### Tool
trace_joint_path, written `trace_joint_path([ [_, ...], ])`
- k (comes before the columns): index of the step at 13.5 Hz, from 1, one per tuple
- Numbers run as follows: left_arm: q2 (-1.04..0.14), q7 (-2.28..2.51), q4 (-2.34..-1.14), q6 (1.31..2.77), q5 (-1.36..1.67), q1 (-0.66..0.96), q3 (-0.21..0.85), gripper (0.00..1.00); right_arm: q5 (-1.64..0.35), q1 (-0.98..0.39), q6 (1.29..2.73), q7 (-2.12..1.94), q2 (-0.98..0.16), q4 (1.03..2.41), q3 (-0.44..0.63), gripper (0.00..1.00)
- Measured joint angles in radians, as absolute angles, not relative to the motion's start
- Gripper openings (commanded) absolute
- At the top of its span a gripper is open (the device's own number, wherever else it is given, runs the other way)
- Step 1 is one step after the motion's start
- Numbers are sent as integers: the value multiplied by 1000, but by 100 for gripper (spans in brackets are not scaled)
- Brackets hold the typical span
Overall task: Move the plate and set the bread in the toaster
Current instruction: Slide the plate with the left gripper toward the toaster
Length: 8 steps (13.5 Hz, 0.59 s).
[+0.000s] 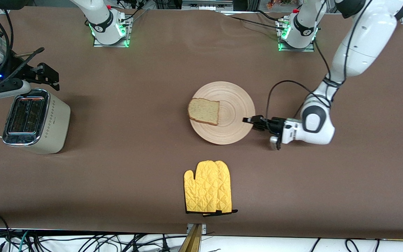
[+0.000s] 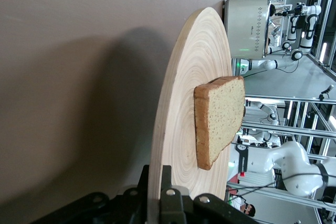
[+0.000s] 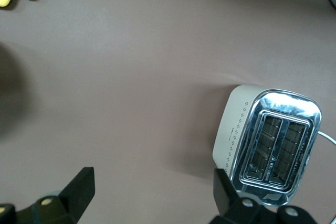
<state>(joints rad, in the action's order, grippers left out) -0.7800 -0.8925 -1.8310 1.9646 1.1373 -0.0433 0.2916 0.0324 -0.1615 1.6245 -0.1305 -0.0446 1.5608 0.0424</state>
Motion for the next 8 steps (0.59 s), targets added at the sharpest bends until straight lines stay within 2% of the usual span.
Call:
trace_joint_path([
  [3, -784, -893, -1838, 2043, 1194, 34, 291, 0, 33, -161, 1624, -130, -45, 1563, 42, 100],
  [7, -808, -916, -1839, 2085, 1195, 43, 284, 0, 33, -162, 1624, -130, -47, 1569, 42, 100],
  [8, -814, -921, -1839, 2085, 1198, 42, 282, 11, 33, -162, 1624, -130, -48, 1574, 42, 100],
])
